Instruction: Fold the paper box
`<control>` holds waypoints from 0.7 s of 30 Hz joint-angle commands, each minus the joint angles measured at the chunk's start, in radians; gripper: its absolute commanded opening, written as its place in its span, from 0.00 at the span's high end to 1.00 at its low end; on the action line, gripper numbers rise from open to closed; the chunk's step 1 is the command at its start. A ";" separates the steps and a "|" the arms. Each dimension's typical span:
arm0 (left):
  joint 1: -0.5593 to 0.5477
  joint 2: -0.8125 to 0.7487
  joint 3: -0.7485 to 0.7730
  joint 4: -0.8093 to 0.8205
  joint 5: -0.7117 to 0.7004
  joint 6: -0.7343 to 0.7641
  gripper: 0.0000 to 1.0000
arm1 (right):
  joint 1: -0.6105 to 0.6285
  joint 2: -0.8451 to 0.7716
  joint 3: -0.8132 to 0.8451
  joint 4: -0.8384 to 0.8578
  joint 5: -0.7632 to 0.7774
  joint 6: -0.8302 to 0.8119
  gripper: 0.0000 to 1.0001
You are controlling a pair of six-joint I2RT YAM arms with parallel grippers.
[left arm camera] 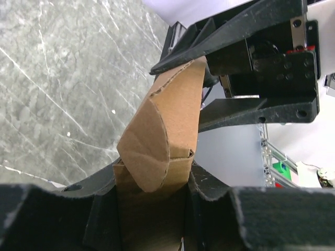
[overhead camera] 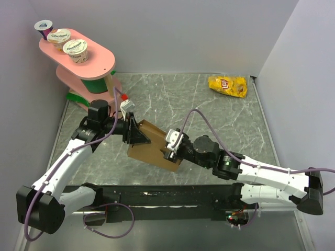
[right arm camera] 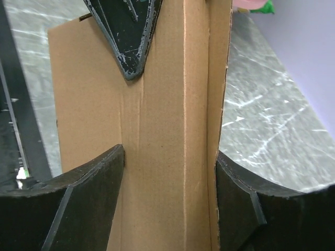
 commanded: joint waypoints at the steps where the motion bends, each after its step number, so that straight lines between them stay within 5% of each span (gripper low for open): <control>1: 0.042 0.019 -0.015 0.278 -0.124 -0.222 0.99 | 0.134 0.054 -0.014 0.082 -0.102 -0.075 0.52; 5: 0.056 -0.001 -0.032 0.309 -0.033 -0.173 0.99 | 0.140 0.070 -0.012 0.066 -0.015 -0.059 0.51; 9: 0.056 -0.060 -0.024 0.247 0.040 -0.044 0.99 | 0.025 0.123 0.055 -0.045 -0.081 0.058 0.19; 11: 0.050 -0.068 0.004 0.101 0.030 0.085 0.99 | -0.054 0.092 0.036 -0.025 -0.144 0.098 0.14; 15: -0.014 -0.064 0.028 -0.076 -0.137 0.244 0.99 | -0.178 0.017 0.049 -0.019 -0.348 0.184 0.09; 21: -0.133 -0.143 -0.077 0.100 -0.455 0.205 0.99 | -0.218 -0.028 0.136 -0.027 -0.165 0.408 0.11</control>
